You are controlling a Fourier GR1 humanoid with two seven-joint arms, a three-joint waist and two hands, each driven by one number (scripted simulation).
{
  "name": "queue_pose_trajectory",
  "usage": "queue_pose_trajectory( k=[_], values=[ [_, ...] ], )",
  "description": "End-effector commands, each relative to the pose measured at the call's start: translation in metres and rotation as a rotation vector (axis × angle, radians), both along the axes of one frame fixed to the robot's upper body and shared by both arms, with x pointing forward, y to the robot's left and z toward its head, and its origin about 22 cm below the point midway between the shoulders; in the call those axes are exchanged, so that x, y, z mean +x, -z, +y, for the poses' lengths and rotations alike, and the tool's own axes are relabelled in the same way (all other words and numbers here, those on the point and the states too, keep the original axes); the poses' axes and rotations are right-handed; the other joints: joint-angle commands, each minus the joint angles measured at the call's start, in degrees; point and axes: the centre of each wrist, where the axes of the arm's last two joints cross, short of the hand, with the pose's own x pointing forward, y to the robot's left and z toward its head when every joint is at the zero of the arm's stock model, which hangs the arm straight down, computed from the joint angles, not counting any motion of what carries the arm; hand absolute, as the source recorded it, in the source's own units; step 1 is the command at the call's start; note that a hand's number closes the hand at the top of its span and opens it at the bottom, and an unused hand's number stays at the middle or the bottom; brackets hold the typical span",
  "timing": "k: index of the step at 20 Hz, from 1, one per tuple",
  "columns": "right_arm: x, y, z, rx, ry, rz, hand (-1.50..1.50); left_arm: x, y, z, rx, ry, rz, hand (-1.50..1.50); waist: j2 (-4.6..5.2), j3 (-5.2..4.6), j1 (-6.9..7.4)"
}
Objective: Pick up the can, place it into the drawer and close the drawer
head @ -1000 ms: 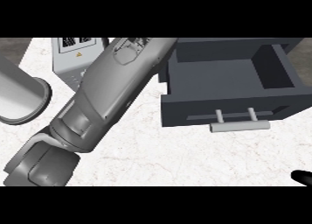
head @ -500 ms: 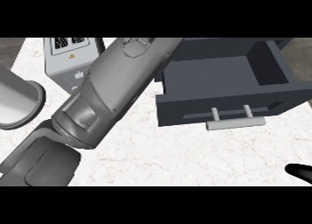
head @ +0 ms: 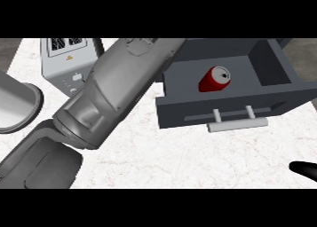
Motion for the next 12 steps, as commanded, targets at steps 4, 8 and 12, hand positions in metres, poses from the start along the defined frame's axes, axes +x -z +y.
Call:
queue_pose_trajectory(
  k=[4, 8, 12],
  values=[
    [0.015, -0.011, 0.009, -0.164, -0.03, -0.064, -1.5, -0.001, -0.007, -0.003, -0.053, -0.014, 0.015, -1.5, 0.13, -0.03, 0.5],
    [0.022, -0.012, 0.015, -0.321, -0.018, -0.075, -1.5, 0.001, -0.001, 0.001, -0.096, -0.005, 0.014, -1.5, 0.18, -0.07, 1.1],
    [0.037, 0.003, 0.017, -0.491, 0.006, -0.066, -1.5, -0.003, -0.019, -0.006, -0.137, 0.01, 0.014, -1.5, 0.02, -0.06, 2.51]
  ],
)
